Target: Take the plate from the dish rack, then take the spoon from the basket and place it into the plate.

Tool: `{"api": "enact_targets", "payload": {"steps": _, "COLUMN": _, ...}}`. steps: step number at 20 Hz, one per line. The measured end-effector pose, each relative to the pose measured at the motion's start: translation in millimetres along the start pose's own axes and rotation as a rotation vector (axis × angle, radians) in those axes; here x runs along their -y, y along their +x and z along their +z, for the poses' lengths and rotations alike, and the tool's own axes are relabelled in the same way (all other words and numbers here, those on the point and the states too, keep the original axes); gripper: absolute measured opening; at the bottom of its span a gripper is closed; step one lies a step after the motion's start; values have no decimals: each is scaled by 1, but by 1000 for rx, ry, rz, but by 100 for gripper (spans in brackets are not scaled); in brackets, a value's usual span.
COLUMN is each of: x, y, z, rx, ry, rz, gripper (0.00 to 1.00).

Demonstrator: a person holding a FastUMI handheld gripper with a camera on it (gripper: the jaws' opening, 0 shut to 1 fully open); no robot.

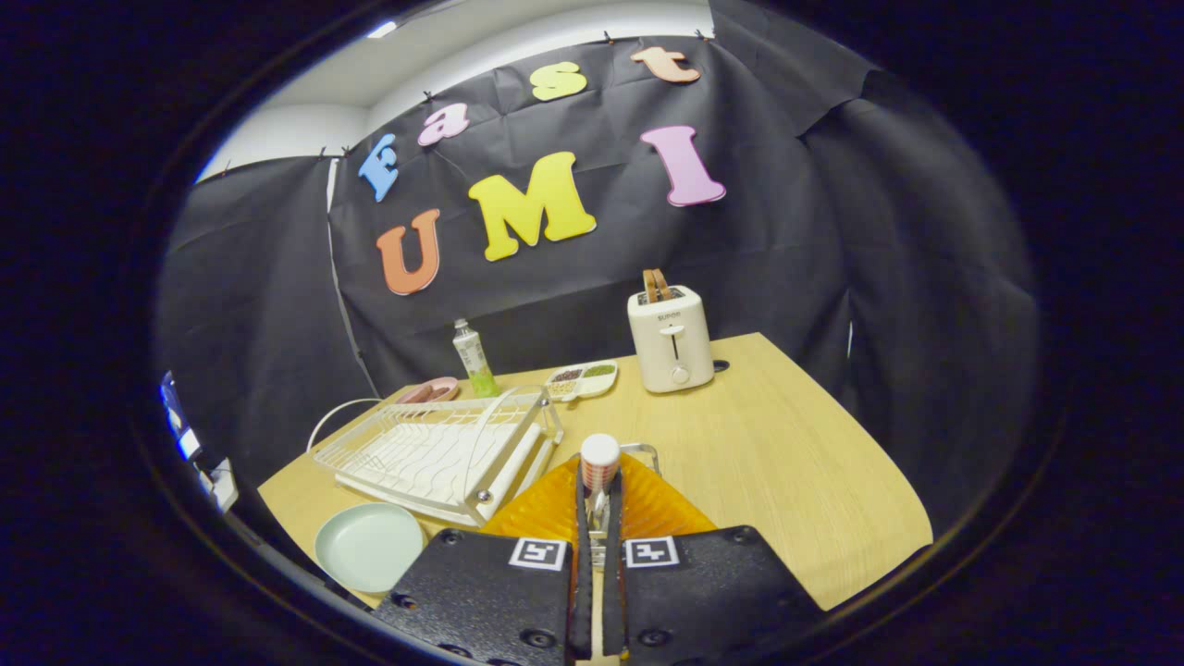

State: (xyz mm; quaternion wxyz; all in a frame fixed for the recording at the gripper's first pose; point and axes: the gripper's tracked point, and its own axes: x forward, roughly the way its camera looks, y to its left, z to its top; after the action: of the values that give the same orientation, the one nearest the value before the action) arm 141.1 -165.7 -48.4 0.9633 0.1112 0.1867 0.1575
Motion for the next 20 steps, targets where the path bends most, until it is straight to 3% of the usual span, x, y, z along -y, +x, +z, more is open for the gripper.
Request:
{"api": "enact_targets", "payload": {"steps": 5, "x": -6, "y": -48, "z": 44, "rx": 106, "ry": -49, "rz": -91, "gripper": 10}}
{"api": "enact_targets", "payload": {"steps": 10, "x": -54, "y": -103, "z": 53, "rx": 143, "ry": -93, "rz": -97, "gripper": 10}}
{"api": "enact_targets", "payload": {"steps": 15, "x": -122, "y": -125, "z": 23, "rx": 113, "ry": -101, "rz": -47, "gripper": 10}}
{"api": "enact_targets", "payload": {"steps": 20, "x": -199, "y": -107, "z": -34, "rx": 33, "ry": -129, "rz": 31, "gripper": 10}}
